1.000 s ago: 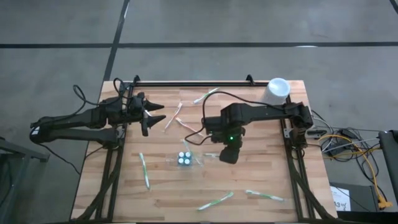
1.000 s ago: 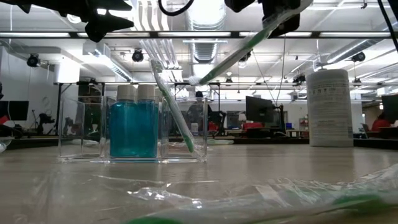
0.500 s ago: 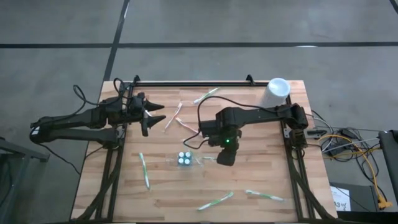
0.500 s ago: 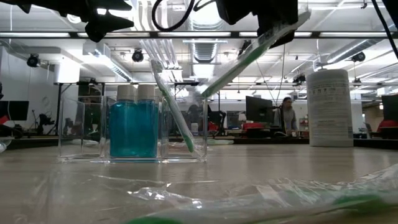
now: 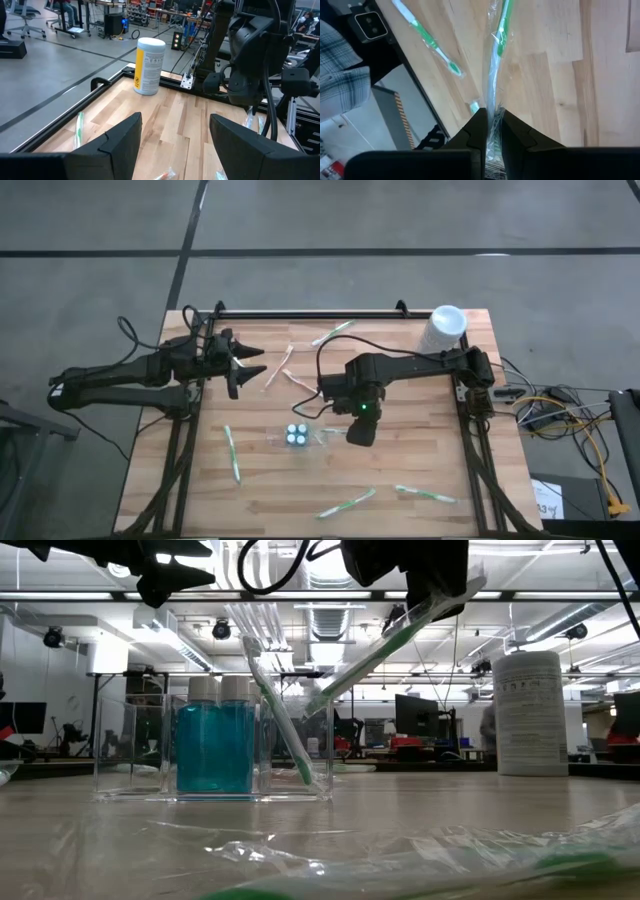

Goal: Pick & Place toothbrushing station
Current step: Put the green toothbrush into the transparent organizer

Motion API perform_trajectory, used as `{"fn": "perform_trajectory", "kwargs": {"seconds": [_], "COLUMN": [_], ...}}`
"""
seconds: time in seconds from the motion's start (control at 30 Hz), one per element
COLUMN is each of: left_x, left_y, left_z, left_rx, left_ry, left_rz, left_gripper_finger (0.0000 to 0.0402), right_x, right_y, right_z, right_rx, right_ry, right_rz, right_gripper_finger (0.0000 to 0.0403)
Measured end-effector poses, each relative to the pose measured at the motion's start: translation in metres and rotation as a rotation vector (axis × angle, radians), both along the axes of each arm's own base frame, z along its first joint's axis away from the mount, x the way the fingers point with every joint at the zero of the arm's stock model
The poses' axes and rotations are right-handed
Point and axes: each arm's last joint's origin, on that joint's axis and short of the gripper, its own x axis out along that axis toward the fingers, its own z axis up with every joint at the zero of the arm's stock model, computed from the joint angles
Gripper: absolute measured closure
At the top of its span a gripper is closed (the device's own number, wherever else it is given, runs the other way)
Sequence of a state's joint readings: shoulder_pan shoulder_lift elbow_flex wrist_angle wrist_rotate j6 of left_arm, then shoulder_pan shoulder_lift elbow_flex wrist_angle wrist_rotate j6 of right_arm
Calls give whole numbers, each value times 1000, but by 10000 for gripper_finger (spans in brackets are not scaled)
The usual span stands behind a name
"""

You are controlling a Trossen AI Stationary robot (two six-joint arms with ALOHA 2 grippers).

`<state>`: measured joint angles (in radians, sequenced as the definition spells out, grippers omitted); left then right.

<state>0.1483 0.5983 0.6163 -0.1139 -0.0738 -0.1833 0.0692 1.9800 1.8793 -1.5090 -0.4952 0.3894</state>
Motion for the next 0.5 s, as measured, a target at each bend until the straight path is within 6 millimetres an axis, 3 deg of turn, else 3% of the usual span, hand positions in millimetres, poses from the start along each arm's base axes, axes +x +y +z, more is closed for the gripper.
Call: {"fn": "perform_trajectory", "kwargs": {"seconds": [0.5], "left_x": [0], "left_y": [0], "left_z": [0], "left_rx": [1], "left_ry": [0], "left_rz": [4], "left_gripper_finger": [162], "right_x": [1], "right_y": [0], "right_z": [0], "right_rx": [0], "right_ry": [-10], "right_rz": [-3], "right_gripper_finger": [343]}}
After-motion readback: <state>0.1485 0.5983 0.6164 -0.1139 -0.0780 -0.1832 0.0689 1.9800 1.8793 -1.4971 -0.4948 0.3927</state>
